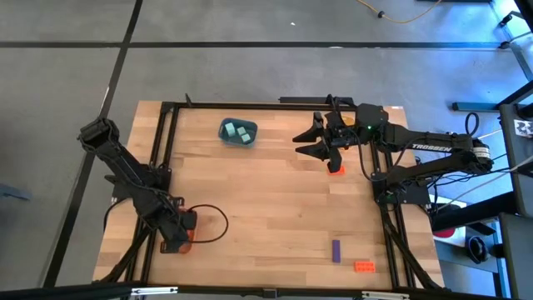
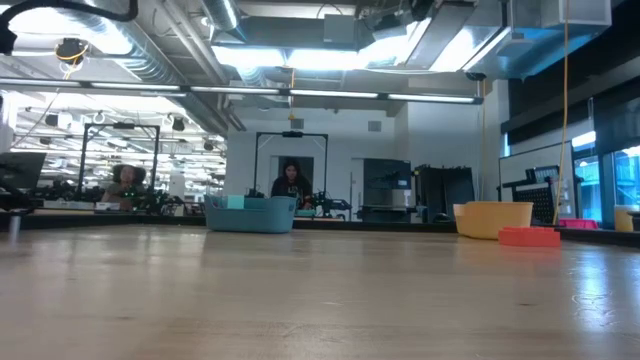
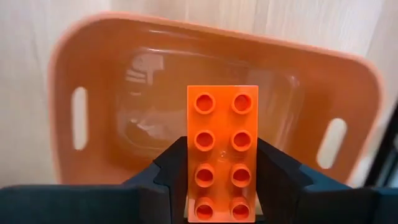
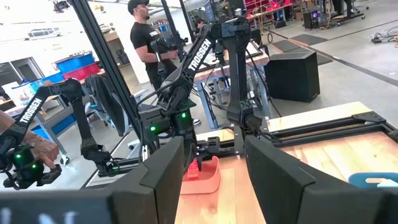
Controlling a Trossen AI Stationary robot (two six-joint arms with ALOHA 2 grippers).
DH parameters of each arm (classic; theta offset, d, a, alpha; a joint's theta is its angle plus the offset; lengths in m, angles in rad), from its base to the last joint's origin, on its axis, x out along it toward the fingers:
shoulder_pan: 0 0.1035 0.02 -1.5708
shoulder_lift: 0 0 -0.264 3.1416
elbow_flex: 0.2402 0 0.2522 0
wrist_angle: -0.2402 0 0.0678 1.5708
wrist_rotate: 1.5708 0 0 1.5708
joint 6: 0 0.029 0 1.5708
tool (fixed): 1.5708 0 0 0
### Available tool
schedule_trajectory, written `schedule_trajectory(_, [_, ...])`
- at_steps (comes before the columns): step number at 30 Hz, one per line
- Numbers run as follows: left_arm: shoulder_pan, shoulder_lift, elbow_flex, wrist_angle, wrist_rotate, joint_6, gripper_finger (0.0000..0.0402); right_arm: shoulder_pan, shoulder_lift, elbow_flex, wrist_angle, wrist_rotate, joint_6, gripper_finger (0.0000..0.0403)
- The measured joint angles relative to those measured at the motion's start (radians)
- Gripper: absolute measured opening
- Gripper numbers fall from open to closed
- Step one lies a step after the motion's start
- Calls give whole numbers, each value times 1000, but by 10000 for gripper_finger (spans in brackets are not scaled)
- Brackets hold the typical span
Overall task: Sort & place blocks by color
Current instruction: Put the left orange game piece into the orange bin
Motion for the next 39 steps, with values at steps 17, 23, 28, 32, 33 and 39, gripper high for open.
schedule_trajectory(17, [9, 0, 0, 0, -24, -1, 152, 0, 0, 0, 1, 0, 0, 174])
schedule_trajectory(23, [44, 0, 0, 1, 13, -12, 153, 0, 0, 0, 1, 0, 1, 174])
schedule_trajectory(28, [87, 0, 0, 1, 91, 1, 153, 0, 1, 0, 1, 0, 2, 174])
schedule_trajectory(32, [109, 0, 0, 1, 135, 24, 154, 0, 1, 0, 1, 0, 2, 174])
schedule_trajectory(33, [112, 0, 0, 2, 141, 27, 154, 0, 1, 0, 1, 0, 2, 174])
schedule_trajectory(39, [114, 1, 0, 4, 102, 99, 154, 0, 1, 0, 1, 0, 1, 174])
